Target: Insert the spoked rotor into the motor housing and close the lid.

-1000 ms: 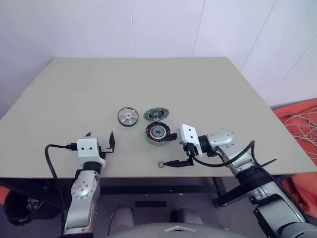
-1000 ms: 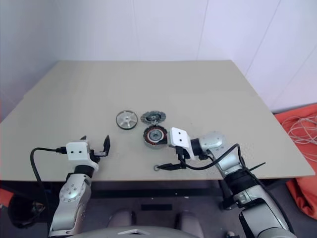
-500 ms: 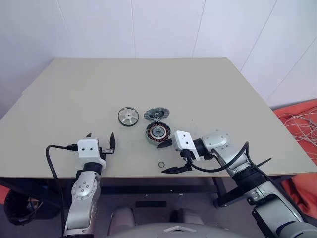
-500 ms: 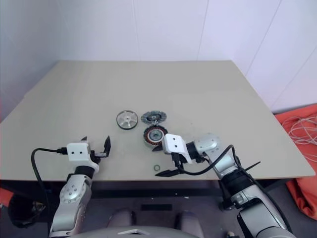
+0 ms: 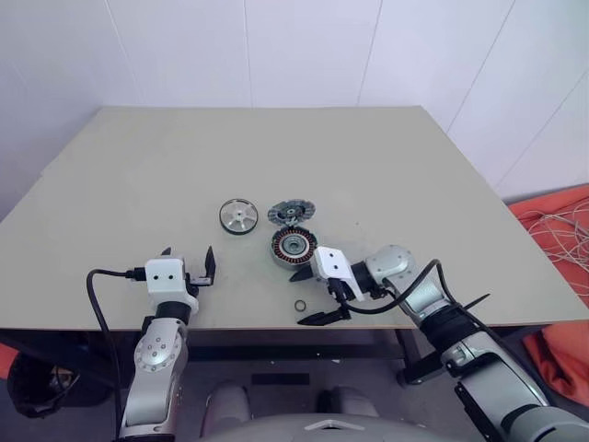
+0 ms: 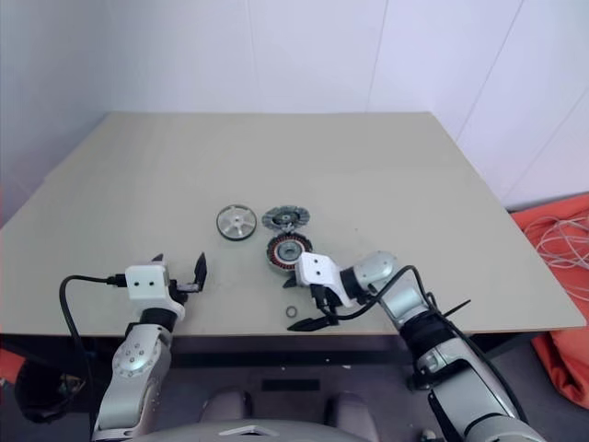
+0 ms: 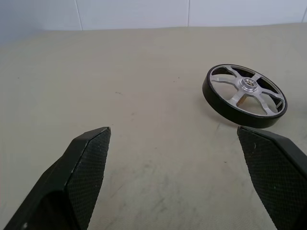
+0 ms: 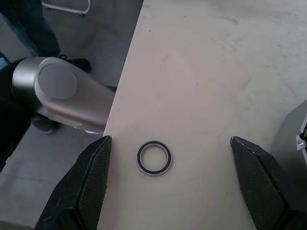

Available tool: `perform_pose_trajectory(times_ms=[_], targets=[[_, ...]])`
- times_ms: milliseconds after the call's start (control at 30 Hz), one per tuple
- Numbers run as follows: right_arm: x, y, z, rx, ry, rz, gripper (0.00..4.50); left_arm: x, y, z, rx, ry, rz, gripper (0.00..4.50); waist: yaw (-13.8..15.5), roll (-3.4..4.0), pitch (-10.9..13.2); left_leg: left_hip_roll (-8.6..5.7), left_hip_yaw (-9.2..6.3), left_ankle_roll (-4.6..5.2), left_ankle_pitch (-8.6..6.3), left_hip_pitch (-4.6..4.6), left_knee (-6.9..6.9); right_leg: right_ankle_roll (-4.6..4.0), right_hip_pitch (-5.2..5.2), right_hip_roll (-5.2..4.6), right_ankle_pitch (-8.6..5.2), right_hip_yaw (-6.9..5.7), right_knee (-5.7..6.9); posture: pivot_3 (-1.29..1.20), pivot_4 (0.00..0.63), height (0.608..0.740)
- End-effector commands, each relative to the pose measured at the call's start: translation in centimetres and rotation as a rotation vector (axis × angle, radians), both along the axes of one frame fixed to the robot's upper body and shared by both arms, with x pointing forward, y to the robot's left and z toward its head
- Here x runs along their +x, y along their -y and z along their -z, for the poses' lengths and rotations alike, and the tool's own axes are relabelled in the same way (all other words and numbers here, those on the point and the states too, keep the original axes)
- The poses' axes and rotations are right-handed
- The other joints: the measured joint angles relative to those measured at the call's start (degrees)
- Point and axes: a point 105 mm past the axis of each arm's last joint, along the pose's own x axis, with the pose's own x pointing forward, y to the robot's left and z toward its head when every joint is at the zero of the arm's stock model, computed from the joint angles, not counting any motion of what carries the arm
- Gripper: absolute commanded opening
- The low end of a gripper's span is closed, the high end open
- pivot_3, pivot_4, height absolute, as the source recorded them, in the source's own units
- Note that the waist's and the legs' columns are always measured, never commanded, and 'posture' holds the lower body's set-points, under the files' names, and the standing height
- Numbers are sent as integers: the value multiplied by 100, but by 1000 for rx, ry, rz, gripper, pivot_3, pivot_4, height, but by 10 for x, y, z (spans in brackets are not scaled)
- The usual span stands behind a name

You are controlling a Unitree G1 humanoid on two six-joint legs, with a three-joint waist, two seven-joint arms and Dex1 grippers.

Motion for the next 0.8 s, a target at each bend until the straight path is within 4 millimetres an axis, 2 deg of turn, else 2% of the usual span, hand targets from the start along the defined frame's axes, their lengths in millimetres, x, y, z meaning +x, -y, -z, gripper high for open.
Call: perform_pose_trajectory(times_ms=[33,67,167,467,500,700,800], targets=[[4,-1,-9,16,36,-19,4483,1,1,-11,5,47,-3,4500,0,0,0,0,0,0,0,0,0,0,0,0,0,0,0,0,0,740],[4,-1,-9,15,35,-19,4483,1,1,-11,5,47,-3,4500,1,0,0,0,0,0,0,0,0,0,0,0,-1,0,0,0,0,740],[3,2,-8,9,33,-19,3874,1,0,-11,5,47,-4,4500,0,0,0,0,0,0,0,0,0,0,0,0,-1,0,0,0,0,740],[0,8,-6,-10,21,-26,692,2,0,-11,6,49,-5,4500,0,0,0,0,0,0,0,0,0,23,0,0,-14,0,1,0,0,740],[-1,9,-6,-13,20,-30,559,2,0,-11,6,49,-5,4500,1,0,0,0,0,0,0,1,0,23,1,0,-14,0,1,0,0,740],[-4,10,-6,-18,6,-36,560,2,-1,-11,6,48,-6,4500,3,-1,0,1,0,0,0,0,0,22,2,-1,-14,0,0,0,0,740],[-5,9,-13,15,7,-29,560,2,-1,-11,5,47,-7,4500,4,-1,0,1,0,0,0,1,0,19,2,0,-12,0,1,0,0,740]])
